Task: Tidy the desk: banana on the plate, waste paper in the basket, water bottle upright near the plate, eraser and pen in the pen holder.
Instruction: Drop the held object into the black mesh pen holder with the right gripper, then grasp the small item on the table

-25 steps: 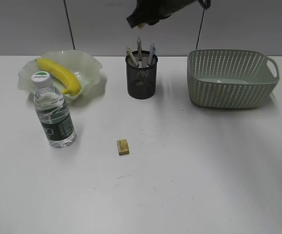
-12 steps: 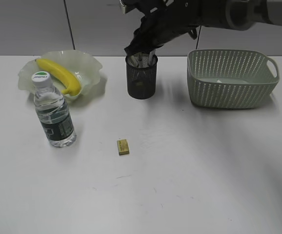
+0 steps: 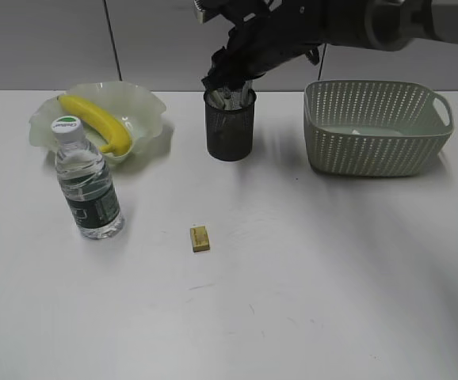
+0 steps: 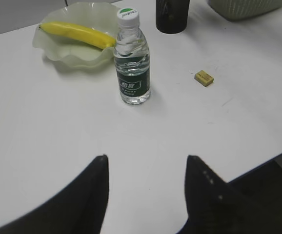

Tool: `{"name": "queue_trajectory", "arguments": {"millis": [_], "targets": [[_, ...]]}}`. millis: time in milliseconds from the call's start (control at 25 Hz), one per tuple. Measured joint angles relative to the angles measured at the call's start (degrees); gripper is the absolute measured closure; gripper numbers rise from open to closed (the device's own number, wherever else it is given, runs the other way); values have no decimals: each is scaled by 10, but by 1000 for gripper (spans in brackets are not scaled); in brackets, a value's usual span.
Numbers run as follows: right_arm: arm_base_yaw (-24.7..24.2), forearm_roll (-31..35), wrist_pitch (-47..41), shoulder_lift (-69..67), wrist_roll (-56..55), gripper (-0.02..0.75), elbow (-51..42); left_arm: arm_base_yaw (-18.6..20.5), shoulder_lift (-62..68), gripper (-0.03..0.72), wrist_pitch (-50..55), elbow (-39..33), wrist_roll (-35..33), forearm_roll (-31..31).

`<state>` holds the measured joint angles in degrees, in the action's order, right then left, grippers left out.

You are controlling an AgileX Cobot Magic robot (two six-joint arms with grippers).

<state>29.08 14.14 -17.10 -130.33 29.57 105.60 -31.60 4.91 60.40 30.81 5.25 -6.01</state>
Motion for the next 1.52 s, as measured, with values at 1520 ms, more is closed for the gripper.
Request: {"name": "queue_trajectory", "arguments": {"millis": [1520], "targets": [[-1,-119,-521,645,-244,408,-427,0,0,311,0,0,0,1]]}}
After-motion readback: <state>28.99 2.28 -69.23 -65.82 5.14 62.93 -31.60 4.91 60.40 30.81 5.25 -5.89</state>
